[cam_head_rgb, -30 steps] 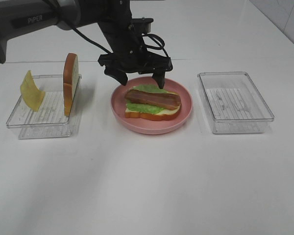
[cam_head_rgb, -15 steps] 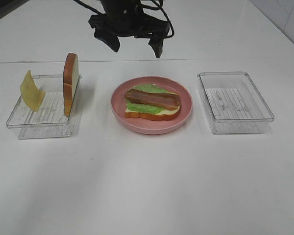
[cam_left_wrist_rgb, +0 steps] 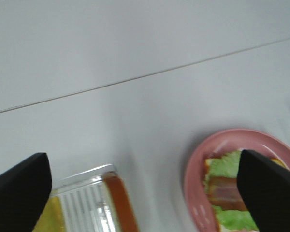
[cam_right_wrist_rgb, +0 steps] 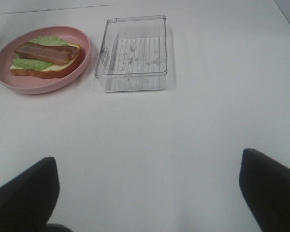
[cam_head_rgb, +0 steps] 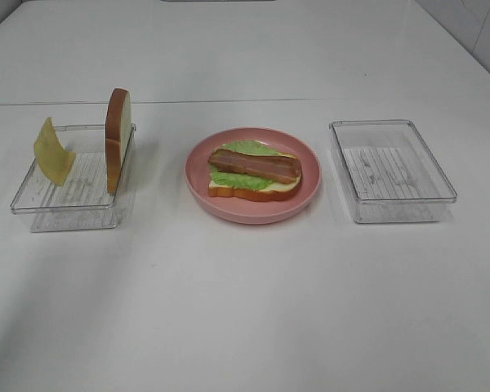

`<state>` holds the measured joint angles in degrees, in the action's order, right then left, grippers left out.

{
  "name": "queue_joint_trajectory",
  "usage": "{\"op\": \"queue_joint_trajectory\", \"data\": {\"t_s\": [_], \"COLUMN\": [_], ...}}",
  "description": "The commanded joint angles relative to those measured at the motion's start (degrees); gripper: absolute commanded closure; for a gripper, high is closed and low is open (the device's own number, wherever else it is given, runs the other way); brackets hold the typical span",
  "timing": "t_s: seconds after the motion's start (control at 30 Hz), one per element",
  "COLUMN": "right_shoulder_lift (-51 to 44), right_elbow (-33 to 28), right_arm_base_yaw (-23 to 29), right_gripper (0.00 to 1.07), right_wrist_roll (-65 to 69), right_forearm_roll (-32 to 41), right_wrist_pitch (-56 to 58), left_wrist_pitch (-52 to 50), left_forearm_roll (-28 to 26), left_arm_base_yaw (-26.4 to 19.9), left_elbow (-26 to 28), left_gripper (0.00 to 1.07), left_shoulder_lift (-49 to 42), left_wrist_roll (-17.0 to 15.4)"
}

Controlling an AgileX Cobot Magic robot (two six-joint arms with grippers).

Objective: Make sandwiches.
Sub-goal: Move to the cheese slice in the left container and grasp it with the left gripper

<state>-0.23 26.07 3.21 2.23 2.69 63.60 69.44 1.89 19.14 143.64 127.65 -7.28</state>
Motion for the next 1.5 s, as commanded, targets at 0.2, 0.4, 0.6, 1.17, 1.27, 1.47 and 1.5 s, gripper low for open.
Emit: {"op": "queue_joint_trajectory", "data": {"t_s": [0.2, 0.4, 0.6, 1.17, 1.27, 1.47, 1.5], "right_shoulder_lift": [-1.1, -1.1, -1.1, -1.1, -1.1, -1.1, -1.1], "right_elbow": [-0.2, -0.2, -0.2, -0.2, -0.2, -0.2, -0.2], "right_arm_base_yaw": [-0.2, -0.2, -0.2, -0.2, -0.2, -0.2, -0.2], "right_gripper": [0.14, 0.14, 0.14, 0.14, 0.14, 0.14, 0.14], "right_wrist_roll": [-0.3, -0.3, -0.3, -0.3, -0.3, -0.3, -0.3], "right_forearm_roll": [-0.2, -0.2, -0.2, -0.2, -0.2, -0.2, -0.2], "right_wrist_pitch": [-0.6, -0.6, -0.6, -0.6, -0.6, -0.6, -0.6], "left_wrist_pitch": [6.1, 6.1, 6.1, 6.1, 6.1, 6.1, 6.1], "left_forearm_roll": [-6.6, -8.0, -5.6, -1.9, 0.1, 0.5, 0.5], "left_arm_base_yaw": [-13.3, -15.9, -16.1, -16.1, -16.3, -17.2, -17.2], "left_elbow": [-12.5, -18.0, -20.6, -20.6, -20.6, -20.6, -20.6], "left_gripper": [0.06, 0.06, 0.06, 0.06, 0.06, 0.06, 0.06], "left_shoulder_lift": [-1.5, -1.5, 1.1, 8.0, 8.5, 10.3, 10.3], "left_wrist_roll": [2.3, 3.6, 4.4, 4.6, 4.6, 5.6, 5.6]}}
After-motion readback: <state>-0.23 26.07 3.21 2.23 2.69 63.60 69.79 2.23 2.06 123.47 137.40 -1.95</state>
